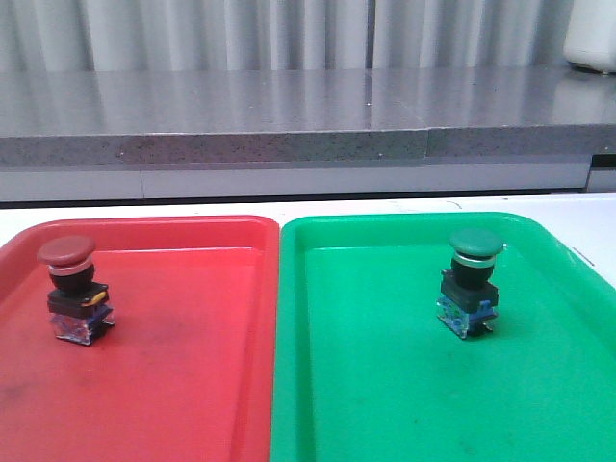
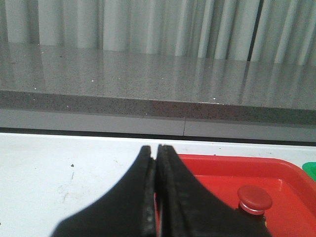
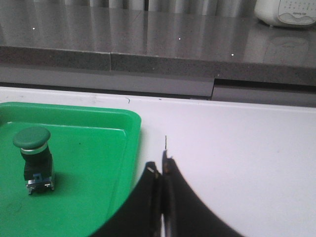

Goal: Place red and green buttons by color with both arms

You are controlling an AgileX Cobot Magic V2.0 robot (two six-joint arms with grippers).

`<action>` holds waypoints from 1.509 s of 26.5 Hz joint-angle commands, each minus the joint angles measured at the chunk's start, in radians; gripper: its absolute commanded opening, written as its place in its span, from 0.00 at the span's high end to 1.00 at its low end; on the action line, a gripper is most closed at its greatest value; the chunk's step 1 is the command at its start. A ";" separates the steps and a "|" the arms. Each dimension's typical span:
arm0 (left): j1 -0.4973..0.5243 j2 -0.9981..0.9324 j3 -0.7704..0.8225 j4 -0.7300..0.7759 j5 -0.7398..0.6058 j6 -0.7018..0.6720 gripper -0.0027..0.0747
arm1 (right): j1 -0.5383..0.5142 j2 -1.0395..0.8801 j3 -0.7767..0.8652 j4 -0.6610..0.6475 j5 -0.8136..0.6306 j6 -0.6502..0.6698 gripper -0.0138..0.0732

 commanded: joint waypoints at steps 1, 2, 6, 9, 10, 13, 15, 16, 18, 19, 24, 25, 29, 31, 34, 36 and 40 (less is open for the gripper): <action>-0.008 -0.017 0.025 0.000 -0.084 -0.008 0.99 | -0.007 -0.016 -0.006 -0.009 -0.097 -0.006 0.97; -0.008 -0.017 0.025 0.000 -0.084 -0.008 0.99 | -0.007 -0.016 -0.006 -0.009 -0.096 -0.006 0.97; -0.008 -0.017 0.025 0.000 -0.084 -0.008 0.99 | -0.007 -0.016 -0.006 -0.009 -0.096 -0.006 0.97; -0.008 -0.017 0.025 0.000 -0.084 -0.008 0.99 | -0.004 -0.018 -0.006 -0.011 -0.102 0.012 0.97; -0.008 -0.017 0.025 0.000 -0.084 -0.008 0.99 | -0.004 -0.018 -0.005 -0.019 -0.103 0.016 0.97; -0.008 -0.017 0.025 0.000 -0.084 -0.008 0.99 | -0.004 -0.018 -0.005 -0.053 -0.106 0.083 0.97; -0.008 -0.017 0.025 0.000 -0.084 -0.008 0.99 | -0.004 -0.018 -0.005 -0.081 -0.112 0.103 0.97; -0.008 -0.017 0.025 0.000 -0.084 -0.008 0.99 | -0.004 -0.018 -0.005 -0.091 -0.117 0.103 0.97; -0.008 -0.017 0.025 0.000 -0.084 -0.008 0.99 | -0.004 -0.018 -0.005 -0.092 -0.126 0.103 0.97; -0.008 -0.017 0.025 0.000 -0.084 -0.008 0.99 | -0.004 -0.018 -0.005 -0.091 -0.135 0.103 0.97; -0.008 -0.017 0.025 0.000 -0.084 -0.008 0.99 | -0.004 -0.018 -0.005 -0.091 -0.178 0.103 0.97; -0.008 -0.017 0.025 0.000 -0.084 -0.008 0.99 | -0.004 -0.018 -0.005 -0.091 -0.178 0.103 0.97; -0.008 -0.017 0.025 0.000 -0.084 -0.008 0.99 | -0.004 -0.018 -0.005 -0.091 -0.178 0.152 0.97; -0.008 -0.017 0.025 0.000 -0.084 -0.008 0.99 | -0.004 -0.018 -0.005 -0.091 -0.178 0.160 0.97; -0.008 -0.017 0.025 0.000 -0.084 -0.008 0.99 | -0.004 -0.018 -0.005 -0.092 -0.178 0.160 0.97; -0.008 -0.017 0.025 0.000 -0.084 -0.008 0.99 | -0.004 -0.018 -0.005 -0.092 -0.178 0.160 0.97; -0.008 -0.017 0.025 0.000 -0.084 -0.008 0.99 | -0.004 -0.017 -0.005 -0.092 -0.178 0.160 0.97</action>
